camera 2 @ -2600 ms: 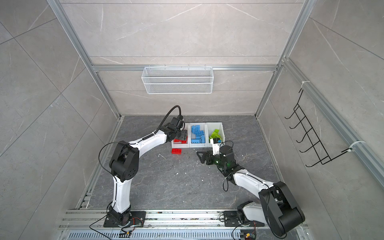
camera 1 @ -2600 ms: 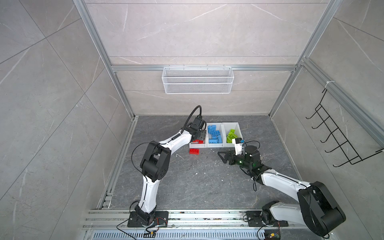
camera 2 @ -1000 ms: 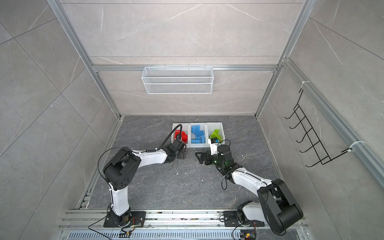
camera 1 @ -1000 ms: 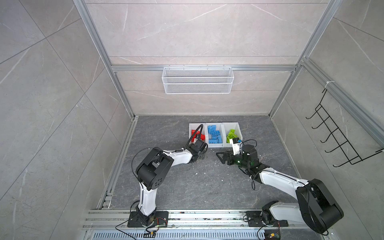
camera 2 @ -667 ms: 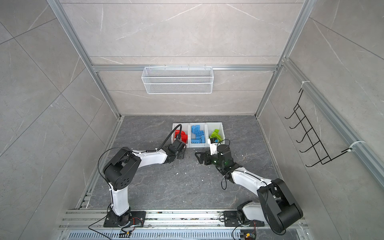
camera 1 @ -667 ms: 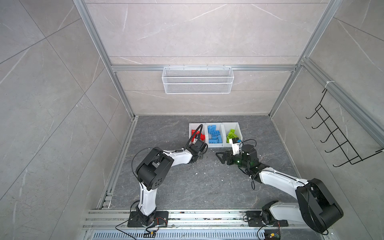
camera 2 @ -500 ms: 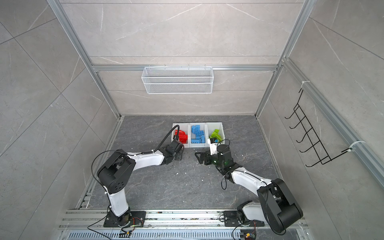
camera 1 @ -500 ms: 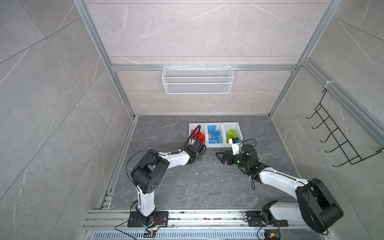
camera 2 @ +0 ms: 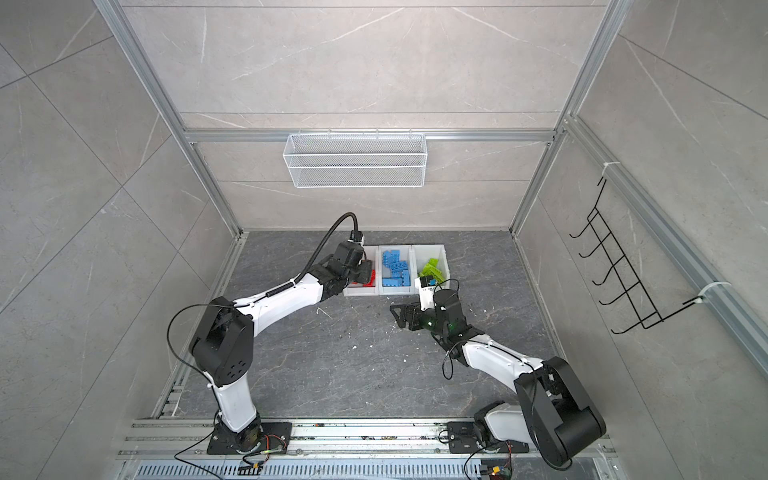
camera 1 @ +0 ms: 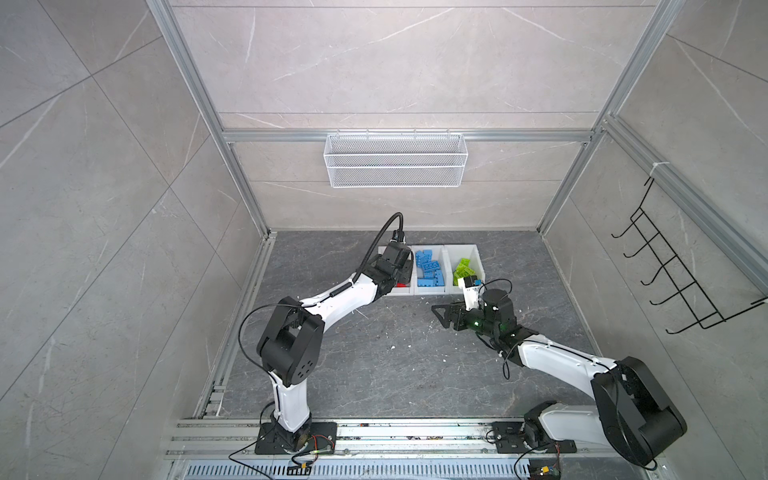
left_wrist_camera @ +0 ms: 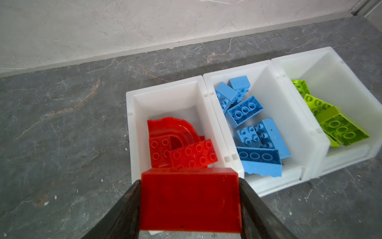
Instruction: Sort the legos into containers by color
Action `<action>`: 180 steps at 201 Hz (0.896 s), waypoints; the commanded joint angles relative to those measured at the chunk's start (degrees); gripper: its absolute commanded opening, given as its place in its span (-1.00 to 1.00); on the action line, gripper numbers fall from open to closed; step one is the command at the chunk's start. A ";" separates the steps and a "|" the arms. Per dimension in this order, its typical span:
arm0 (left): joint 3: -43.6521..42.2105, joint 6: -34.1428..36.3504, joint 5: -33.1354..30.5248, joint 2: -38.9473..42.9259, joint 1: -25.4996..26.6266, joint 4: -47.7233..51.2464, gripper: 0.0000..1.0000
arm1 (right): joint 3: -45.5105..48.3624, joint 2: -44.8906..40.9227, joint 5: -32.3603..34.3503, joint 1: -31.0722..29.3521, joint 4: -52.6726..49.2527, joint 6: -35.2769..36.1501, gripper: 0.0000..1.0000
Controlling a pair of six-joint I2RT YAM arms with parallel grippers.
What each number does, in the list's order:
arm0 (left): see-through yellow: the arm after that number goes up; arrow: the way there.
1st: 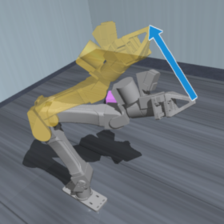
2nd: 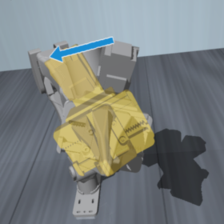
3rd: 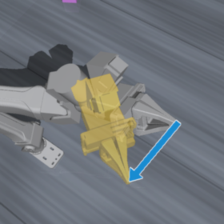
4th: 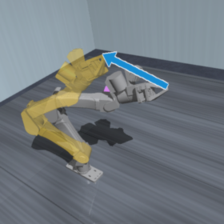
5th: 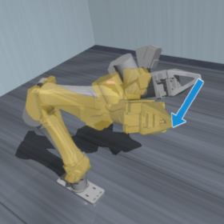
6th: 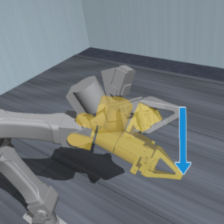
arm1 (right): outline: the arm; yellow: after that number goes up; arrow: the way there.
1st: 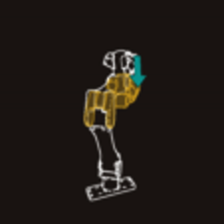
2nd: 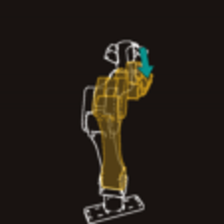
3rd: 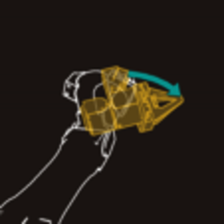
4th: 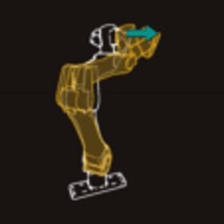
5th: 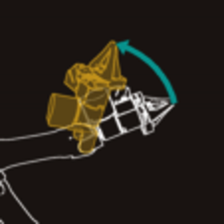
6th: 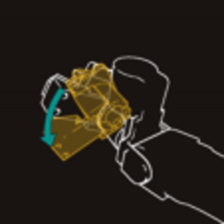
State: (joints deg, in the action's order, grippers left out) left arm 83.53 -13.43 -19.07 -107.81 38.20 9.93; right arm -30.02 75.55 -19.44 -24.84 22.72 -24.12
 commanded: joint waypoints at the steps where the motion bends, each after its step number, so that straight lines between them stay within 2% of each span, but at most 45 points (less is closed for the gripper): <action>1: 4.26 4.07 -0.69 -3.10 -0.68 3.05 0.22 | -1.02 -1.02 1.14 -0.49 -1.14 1.60 0.76; 9: 5.21 4.03 -0.35 -4.16 -1.33 3.09 0.26 | -1.02 -1.24 1.29 -0.49 -1.19 1.62 0.76; 22: 6.44 3.92 0.28 -5.33 -2.41 2.62 0.52 | -1.01 -1.45 1.41 -0.47 -1.48 1.56 0.76; 62: 10.65 7.26 0.91 -7.24 -3.61 2.34 0.79 | -1.17 -2.22 2.38 -0.47 -2.31 1.96 0.77; 84: 8.43 7.28 -0.69 -3.74 -3.64 1.24 0.87 | -1.16 -3.14 4.17 -0.47 -3.55 2.56 0.78; 100: 1.01 7.41 -3.04 2.94 -3.65 -3.30 0.90 | -1.20 -4.15 7.16 -0.47 -5.17 3.19 0.79; 122: -13.90 8.27 -8.42 15.72 -4.38 -11.25 0.98 | -0.91 -6.33 12.38 -0.49 -7.02 5.21 0.81; 138: -25.57 10.08 -12.91 25.33 -5.97 -16.61 0.99 | -0.18 -8.26 21.69 -0.56 -7.69 6.78 0.88; 153: -35.70 10.22 -15.51 33.70 -10.19 -20.18 0.99 | -0.17 -9.55 32.43 -0.20 -9.87 8.64 0.99; 162: -40.53 9.31 -15.47 38.39 -13.89 -20.19 0.99 | 0.18 -10.59 37.67 -0.12 -10.00 10.34 1.00; 180: -49.57 9.24 -15.24 47.63 -21.01 -21.65 0.99 | 1.71 -11.44 43.33 1.73 -7.56 12.79 1.00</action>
State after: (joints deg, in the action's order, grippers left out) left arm 42.81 -5.26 -30.17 -69.12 24.53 -5.78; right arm -29.89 65.84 8.64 -24.86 15.20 -16.51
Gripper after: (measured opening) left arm 0.994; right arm 0.998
